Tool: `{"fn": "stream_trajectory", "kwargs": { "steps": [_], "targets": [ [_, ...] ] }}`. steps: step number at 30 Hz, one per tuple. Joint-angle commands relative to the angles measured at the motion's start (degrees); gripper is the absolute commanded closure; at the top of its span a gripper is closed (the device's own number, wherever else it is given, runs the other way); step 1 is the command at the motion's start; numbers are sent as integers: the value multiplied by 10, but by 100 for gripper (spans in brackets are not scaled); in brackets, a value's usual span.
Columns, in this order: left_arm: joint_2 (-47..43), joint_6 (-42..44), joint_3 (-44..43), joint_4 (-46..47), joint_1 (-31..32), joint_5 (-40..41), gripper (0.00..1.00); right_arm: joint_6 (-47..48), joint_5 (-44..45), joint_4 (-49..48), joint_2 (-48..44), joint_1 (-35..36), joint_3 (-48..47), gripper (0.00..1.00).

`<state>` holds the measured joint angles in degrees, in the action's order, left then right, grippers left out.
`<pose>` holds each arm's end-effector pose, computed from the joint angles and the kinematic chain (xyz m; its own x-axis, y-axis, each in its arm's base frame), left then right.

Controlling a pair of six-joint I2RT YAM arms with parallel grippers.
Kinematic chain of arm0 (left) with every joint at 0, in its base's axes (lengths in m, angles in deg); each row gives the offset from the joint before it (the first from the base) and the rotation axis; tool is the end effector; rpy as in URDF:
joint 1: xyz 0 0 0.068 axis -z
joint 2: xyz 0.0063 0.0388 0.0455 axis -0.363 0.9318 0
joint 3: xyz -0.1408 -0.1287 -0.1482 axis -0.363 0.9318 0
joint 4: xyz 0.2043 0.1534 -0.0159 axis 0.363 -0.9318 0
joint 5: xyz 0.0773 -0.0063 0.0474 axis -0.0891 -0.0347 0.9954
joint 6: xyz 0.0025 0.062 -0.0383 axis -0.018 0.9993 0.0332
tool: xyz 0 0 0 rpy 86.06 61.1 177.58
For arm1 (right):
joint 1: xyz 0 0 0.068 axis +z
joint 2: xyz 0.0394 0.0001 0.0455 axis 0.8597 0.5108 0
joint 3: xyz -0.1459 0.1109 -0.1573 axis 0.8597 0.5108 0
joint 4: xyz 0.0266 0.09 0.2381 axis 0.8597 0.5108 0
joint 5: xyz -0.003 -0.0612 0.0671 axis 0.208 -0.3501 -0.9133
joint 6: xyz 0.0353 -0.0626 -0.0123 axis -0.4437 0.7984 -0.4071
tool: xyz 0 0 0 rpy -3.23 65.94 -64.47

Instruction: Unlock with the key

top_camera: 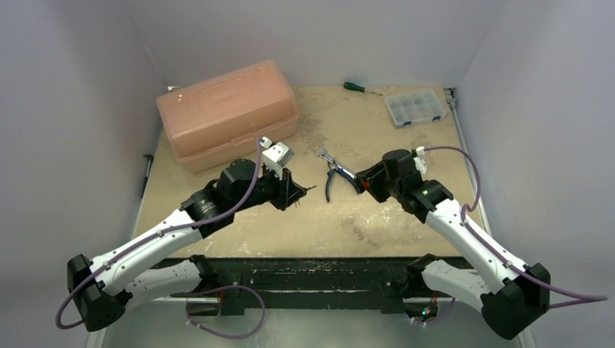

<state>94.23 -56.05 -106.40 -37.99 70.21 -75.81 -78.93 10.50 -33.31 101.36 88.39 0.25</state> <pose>0.1626 -0.1966 0.2916 -0.5179 0.0258 -0.8551 0.6701 0.6336 -0.3867 0.2165 0.1062 0.2325 -0.4756 0.8252 -0.3047 0.5149 0.5420 0.6641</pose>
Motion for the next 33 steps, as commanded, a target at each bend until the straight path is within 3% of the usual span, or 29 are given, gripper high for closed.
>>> {"fn": "stream_trajectory", "kwargs": {
  "steps": [1,15,33],
  "targets": [
    [17,-52,5,73,1,-45,100,-45,-25,-75,-38,-2,21,100],
    [72,-124,9,191,15,-60,100,-100,-57,-129,-112,-2,49,100],
    [139,-166,-9,253,79,25,100,-112,-74,-140,-156,2,68,100]
  ]
}}
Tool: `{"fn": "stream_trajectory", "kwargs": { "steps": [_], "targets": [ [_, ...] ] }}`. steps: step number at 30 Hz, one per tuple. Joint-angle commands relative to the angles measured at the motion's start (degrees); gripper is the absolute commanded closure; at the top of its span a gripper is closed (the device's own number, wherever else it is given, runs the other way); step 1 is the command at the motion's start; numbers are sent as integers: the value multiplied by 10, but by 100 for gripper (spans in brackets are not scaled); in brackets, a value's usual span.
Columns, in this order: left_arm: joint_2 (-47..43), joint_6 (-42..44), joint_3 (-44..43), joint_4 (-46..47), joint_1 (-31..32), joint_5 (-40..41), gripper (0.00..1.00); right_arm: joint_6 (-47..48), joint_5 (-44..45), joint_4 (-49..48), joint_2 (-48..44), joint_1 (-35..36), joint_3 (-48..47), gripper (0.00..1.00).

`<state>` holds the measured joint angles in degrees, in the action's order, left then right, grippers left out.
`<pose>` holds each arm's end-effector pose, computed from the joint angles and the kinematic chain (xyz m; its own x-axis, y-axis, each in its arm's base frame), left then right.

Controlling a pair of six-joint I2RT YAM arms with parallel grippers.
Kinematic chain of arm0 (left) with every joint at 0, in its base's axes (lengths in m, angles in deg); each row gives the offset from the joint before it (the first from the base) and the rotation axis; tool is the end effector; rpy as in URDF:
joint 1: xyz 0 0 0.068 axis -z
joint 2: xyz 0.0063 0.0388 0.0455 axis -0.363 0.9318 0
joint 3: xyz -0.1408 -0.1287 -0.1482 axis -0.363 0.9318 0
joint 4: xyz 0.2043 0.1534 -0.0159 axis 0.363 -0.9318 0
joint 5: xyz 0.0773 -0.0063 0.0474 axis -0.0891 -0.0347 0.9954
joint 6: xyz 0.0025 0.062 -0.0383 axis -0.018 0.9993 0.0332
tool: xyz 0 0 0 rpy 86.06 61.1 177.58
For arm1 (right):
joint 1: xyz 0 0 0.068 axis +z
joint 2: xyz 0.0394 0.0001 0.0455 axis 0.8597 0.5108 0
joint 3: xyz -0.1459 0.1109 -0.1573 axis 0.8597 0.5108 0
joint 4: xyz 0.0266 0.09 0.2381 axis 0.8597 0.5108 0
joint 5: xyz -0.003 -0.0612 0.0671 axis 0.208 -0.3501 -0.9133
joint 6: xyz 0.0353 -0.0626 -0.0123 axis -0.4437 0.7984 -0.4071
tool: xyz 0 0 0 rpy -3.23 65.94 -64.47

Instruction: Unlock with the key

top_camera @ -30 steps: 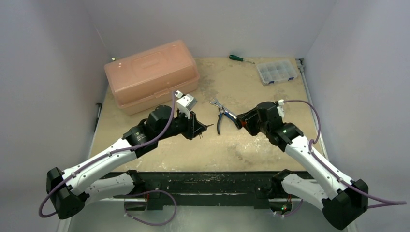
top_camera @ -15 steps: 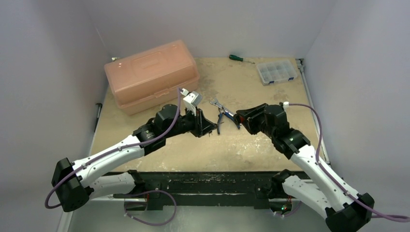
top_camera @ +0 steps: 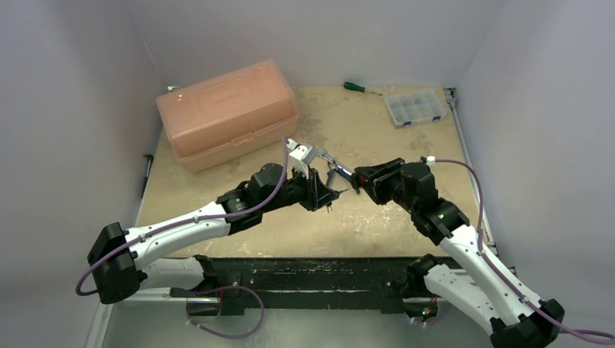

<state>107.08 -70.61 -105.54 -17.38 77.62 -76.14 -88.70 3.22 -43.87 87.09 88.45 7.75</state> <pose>0.1642 -0.2590 0.2734 -0.6330 -0.1189 -0.7650 0.6357 0.4841 -0.6012 0.1917 0.1014 0.2577 -0.4443 0.8913 -0.0904 0.3697 0.2743 0.8877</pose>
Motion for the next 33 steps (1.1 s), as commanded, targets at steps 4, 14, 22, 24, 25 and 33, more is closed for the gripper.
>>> {"fn": "stream_trajectory", "kwargs": {
  "steps": [4,14,22,24,25,33],
  "targets": [
    [26,-25,-23,53,8,38,100,-14,-3,-32,-13,3,-6,100],
    [52,-27,-40,58,10,44,100,-9,-2,-36,-15,4,0,100],
    [65,-35,-41,71,11,56,100,-8,0,-41,-14,4,4,100],
    [70,-35,-42,73,11,60,100,-7,-1,-42,-13,5,4,100],
    [72,-33,-43,73,11,62,100,-6,-1,-41,-13,5,4,100],
    [85,-34,-49,84,11,63,100,-4,-2,-41,-14,5,7,100]
  ]
}}
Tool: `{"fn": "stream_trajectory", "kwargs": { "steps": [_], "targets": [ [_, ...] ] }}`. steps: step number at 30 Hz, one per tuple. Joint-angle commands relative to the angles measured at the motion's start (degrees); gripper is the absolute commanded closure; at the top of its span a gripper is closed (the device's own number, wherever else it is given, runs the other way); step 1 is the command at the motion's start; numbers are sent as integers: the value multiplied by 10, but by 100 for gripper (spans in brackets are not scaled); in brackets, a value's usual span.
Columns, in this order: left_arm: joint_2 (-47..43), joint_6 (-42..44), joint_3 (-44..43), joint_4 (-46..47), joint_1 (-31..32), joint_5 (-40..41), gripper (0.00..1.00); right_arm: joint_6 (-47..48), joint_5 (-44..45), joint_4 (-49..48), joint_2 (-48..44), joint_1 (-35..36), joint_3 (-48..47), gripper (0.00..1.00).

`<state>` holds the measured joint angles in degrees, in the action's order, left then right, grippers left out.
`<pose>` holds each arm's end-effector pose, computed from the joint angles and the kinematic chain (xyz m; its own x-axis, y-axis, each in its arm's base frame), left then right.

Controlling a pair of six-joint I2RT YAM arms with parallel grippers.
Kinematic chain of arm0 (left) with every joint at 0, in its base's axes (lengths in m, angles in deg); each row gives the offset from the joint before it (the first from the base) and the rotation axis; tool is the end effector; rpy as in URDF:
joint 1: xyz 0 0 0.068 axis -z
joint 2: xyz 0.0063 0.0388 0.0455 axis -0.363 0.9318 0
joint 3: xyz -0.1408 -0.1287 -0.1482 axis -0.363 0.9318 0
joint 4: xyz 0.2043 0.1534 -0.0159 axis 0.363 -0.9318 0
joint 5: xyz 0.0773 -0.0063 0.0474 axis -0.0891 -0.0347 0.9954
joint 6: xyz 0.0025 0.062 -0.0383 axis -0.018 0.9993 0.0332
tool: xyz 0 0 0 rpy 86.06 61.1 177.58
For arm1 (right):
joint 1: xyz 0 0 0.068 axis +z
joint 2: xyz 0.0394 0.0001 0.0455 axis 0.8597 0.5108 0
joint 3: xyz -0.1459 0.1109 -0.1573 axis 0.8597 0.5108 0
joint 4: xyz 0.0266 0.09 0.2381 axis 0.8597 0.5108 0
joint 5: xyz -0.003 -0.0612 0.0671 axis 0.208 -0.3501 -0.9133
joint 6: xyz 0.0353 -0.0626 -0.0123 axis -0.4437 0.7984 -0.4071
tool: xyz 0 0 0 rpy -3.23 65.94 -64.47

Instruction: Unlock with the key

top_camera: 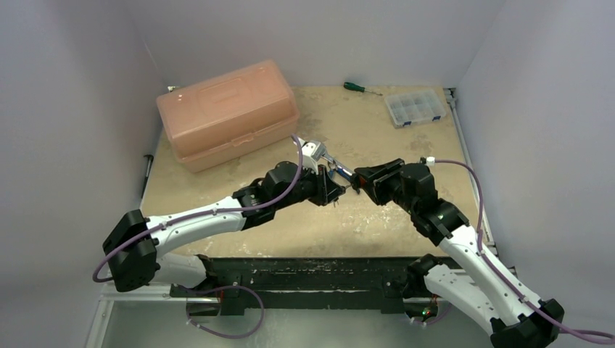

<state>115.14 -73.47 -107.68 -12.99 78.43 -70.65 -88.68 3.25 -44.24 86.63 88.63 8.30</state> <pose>0.1799 -0.2806 0.2551 -0.6479 -0.1686 -0.7428 0.5662 0.5458 -0.6177 0.1905 0.1015 0.2566 -0.4464 0.8902 -0.0907 0.3650 0.2737 0.8899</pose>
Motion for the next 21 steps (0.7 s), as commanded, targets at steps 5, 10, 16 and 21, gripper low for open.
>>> {"fn": "stream_trajectory", "kwargs": {
  "steps": [5,10,16,21],
  "targets": [
    [8,-6,-27,42,2,8,100,-3,-4,-38,-8,4,3,100],
    [12,-10,-28,45,2,8,100,-2,-4,-40,-7,4,5,100],
    [14,-25,-27,51,2,29,100,-1,-4,-42,-4,4,8,100],
    [18,-43,-28,47,2,36,100,-1,1,-45,-3,3,10,100]
  ]
}}
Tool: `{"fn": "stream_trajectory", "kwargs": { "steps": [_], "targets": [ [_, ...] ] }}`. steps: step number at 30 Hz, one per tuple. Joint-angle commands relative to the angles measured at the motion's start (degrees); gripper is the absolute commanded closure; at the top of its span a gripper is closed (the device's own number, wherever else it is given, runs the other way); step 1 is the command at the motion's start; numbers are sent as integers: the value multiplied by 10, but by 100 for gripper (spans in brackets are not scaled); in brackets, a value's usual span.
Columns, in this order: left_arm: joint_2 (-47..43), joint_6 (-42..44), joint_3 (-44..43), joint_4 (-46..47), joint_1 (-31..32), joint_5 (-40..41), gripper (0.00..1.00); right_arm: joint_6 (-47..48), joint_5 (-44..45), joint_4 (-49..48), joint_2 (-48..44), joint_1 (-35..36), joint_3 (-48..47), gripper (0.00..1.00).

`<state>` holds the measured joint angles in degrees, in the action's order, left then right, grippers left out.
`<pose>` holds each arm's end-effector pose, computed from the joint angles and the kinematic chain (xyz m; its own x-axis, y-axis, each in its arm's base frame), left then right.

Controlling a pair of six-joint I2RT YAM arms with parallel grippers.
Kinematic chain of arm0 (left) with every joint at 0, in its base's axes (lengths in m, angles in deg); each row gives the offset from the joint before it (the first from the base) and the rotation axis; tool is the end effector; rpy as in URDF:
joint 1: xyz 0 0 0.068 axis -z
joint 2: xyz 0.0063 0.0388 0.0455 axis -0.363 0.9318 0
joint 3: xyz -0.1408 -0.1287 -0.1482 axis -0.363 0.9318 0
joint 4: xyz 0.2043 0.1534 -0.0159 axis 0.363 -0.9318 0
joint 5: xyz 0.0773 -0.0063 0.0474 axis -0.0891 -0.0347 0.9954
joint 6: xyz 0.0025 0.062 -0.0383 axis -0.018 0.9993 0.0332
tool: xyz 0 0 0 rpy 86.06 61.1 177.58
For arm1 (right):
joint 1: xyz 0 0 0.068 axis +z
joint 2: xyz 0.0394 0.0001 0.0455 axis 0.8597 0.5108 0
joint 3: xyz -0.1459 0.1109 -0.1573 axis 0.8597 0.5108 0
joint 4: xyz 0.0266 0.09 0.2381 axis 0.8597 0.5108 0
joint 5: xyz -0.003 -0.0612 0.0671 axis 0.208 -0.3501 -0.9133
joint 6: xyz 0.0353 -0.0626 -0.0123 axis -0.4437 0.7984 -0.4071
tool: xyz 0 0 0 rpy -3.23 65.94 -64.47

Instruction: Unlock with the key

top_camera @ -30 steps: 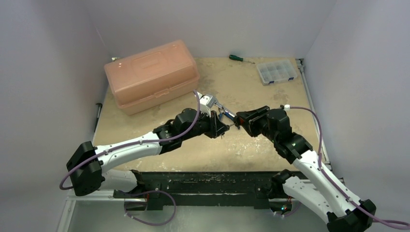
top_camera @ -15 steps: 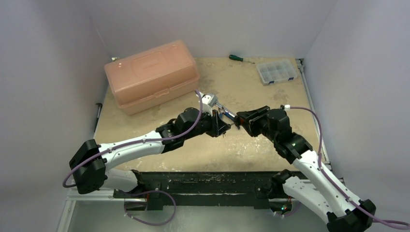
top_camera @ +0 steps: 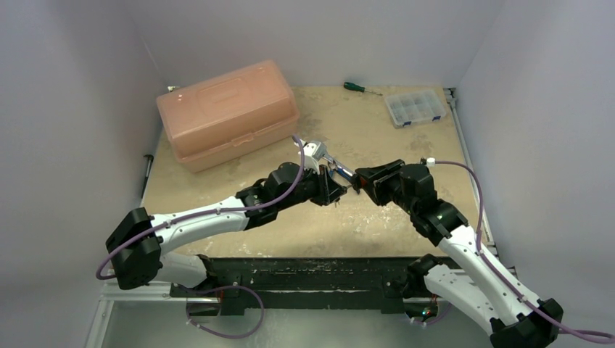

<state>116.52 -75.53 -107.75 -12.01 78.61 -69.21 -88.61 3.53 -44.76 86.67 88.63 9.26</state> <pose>0.1825 -0.2838 0.2502 -0.6620 -0.1961 -0.7234 0.5325 0.5561 -0.6381 0.1910 0.1014 0.2515 -0.4436 0.8912 -0.0944 0.3711 0.2785 0.8858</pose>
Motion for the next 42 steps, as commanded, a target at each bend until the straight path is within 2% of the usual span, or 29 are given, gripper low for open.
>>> {"fn": "stream_trajectory", "kwargs": {
  "steps": [1,23,42],
  "targets": [
    [6,-24,-26,38,1,21,100,-2,-2,-41,-4,4,1,100],
    [36,-82,11,104,1,15,100,-13,8,-37,6,7,0,100],
    [47,-97,0,87,2,56,100,7,12,-17,38,16,-20,100]
  ]
}}
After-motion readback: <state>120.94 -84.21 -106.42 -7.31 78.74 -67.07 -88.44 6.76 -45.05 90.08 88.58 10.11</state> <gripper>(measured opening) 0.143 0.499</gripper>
